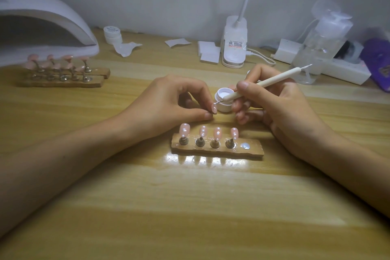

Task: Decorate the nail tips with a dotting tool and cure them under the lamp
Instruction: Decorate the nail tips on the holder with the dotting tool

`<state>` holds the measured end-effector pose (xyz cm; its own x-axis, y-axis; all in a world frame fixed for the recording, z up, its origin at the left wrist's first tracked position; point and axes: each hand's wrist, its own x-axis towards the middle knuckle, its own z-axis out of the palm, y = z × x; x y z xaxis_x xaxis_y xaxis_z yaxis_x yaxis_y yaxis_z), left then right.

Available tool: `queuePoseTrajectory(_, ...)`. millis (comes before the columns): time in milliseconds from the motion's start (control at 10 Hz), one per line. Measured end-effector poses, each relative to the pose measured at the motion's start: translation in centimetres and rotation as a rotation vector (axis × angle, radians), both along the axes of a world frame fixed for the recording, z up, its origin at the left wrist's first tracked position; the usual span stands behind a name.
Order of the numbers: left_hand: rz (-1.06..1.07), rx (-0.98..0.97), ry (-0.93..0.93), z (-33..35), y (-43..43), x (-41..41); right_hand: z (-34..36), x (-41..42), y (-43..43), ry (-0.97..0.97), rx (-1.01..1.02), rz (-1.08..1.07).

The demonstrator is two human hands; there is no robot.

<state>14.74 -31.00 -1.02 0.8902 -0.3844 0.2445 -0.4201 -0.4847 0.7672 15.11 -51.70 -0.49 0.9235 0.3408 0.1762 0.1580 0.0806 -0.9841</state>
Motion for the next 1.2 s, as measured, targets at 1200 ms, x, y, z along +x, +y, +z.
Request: queuePoseTrajectory(1200,0.000,0.004,-0.020,-0.25,0.06,0.23,0.17,-0.02,-0.08,-0.025,0.067,0.011)
